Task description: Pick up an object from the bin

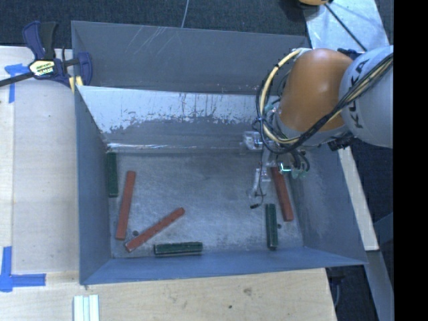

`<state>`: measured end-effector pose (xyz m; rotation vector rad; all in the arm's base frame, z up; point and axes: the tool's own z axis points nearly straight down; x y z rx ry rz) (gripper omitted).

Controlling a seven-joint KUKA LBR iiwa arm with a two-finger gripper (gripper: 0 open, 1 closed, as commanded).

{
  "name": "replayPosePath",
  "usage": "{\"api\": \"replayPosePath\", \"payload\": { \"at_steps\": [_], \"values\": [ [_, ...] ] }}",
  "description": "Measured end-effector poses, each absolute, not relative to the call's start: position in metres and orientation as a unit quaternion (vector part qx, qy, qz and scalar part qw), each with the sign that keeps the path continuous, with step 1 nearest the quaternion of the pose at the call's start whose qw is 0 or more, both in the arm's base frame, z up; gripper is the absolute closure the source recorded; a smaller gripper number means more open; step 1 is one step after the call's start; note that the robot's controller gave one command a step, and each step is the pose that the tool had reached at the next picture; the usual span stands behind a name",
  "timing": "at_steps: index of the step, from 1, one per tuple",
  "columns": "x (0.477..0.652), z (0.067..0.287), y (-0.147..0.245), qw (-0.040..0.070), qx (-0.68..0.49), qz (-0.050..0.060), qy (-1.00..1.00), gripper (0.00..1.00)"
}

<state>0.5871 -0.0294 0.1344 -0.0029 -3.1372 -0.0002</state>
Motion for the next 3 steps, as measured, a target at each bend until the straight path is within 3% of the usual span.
{"api": "replayPosePath", "payload": {
  "at_steps": [1, 2, 3],
  "values": [
    [0.589, 0.139, -0.029, -0.002, -0.001, 0.000, -1.000, 0.00],
    [0.575, 0.120, -0.046, -0.006, 0.074, 0.000, -0.997, 0.00],
    [0.567, 0.093, -0.082, 0.000, 0.245, 0.000, -0.970, 0.00]
  ]
}}
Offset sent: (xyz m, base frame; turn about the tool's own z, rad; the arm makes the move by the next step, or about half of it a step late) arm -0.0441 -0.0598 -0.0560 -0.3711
